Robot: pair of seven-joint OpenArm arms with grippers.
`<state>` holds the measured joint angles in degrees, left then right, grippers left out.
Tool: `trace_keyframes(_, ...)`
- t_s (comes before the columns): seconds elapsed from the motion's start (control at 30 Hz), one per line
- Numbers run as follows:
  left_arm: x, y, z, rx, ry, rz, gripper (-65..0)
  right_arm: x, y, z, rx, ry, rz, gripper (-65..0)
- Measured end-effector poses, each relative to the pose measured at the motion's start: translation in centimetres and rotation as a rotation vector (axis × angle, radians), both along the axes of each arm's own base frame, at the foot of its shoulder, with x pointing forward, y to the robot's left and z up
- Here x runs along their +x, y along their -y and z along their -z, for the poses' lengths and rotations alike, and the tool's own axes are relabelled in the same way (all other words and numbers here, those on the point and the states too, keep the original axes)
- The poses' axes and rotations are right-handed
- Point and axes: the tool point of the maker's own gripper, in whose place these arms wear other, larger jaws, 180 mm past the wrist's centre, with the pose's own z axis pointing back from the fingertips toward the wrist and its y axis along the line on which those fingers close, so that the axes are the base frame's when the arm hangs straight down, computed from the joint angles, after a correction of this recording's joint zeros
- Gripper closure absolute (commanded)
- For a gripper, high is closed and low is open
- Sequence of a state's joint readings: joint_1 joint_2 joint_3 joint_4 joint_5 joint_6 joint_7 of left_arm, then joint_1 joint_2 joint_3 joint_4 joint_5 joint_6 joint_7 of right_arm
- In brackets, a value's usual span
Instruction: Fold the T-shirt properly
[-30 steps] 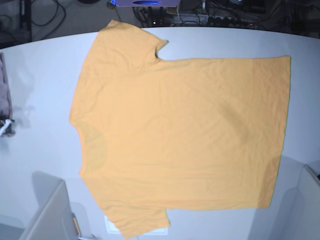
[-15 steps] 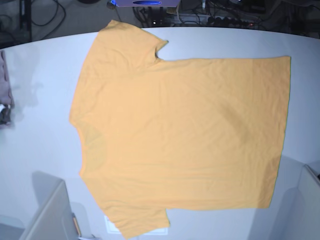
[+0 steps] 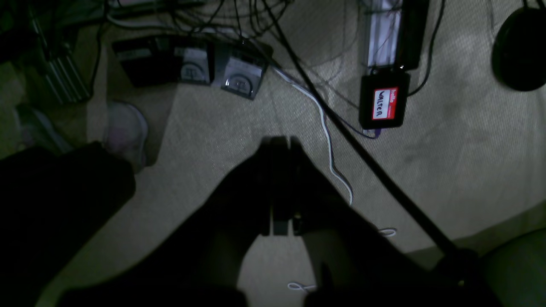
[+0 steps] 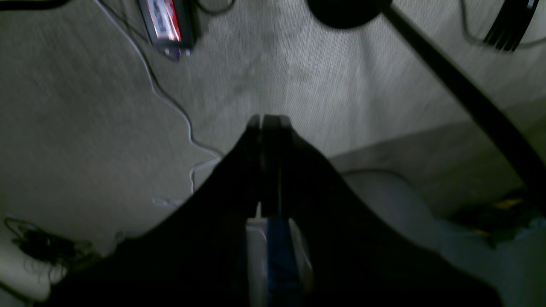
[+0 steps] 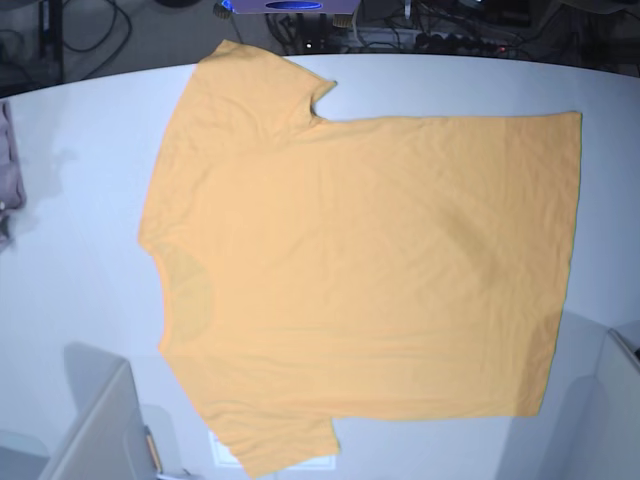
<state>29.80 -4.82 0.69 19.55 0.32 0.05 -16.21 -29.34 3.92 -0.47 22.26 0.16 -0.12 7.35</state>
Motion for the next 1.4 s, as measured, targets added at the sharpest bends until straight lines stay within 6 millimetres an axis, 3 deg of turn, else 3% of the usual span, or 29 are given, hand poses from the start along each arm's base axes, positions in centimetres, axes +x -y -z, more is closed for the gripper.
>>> trace_keyframes(0.23, -1.4, -1.4, -0.8, 0.017, -0.008, 0.016, 0.0, -0.7, 0.0, -0.5, 0.000, 0.004, 0.002, 0.0)
trace_keyframes(0.4, -1.3, -1.2, -1.7, 0.009, 0.032, 0.028, 0.0, -1.2, 2.1, -1.7, -0.061, 0.035, 0.092, 0.0)
trace_keyframes(0.63, 0.0, -2.4, -4.3, 0.023, 0.132, 0.055, 0.0, 1.1, 4.5, -4.1, -0.119, 0.168, 0.126, 0.0)
trace_keyframes(0.73, 0.4, -2.3, -5.7, 0.021, 0.173, 0.037, 0.0, 1.4, 5.4, -5.9, -0.146, 0.211, 0.131, 0.0)
trace_keyframes(0.8, 0.8, -3.3, -7.0, 0.054, 0.209, 0.006, 0.0, 2.0, 5.9, -7.2, -0.170, 0.253, 0.150, 0.0)
trace_keyframes(0.97, 3.7, -6.2, -11.2, 0.124, 0.334, 0.016, 0.0, 5.4, 6.4, -10.7, -0.212, 0.393, 0.183, 0.0)
trace_keyframes(1.17, 8.0, -7.3, -16.5, 0.166, 0.482, 0.044, 0.0, 10.2, 5.8, -15.3, -0.221, 0.554, 0.167, 0.0)
trace_keyframes(1.4, 13.9, -5.7, -22.2, 0.172, 0.686, 0.048, 0.0, 18.8, 5.1, -21.6, -0.221, 0.817, 0.161, 0.0)
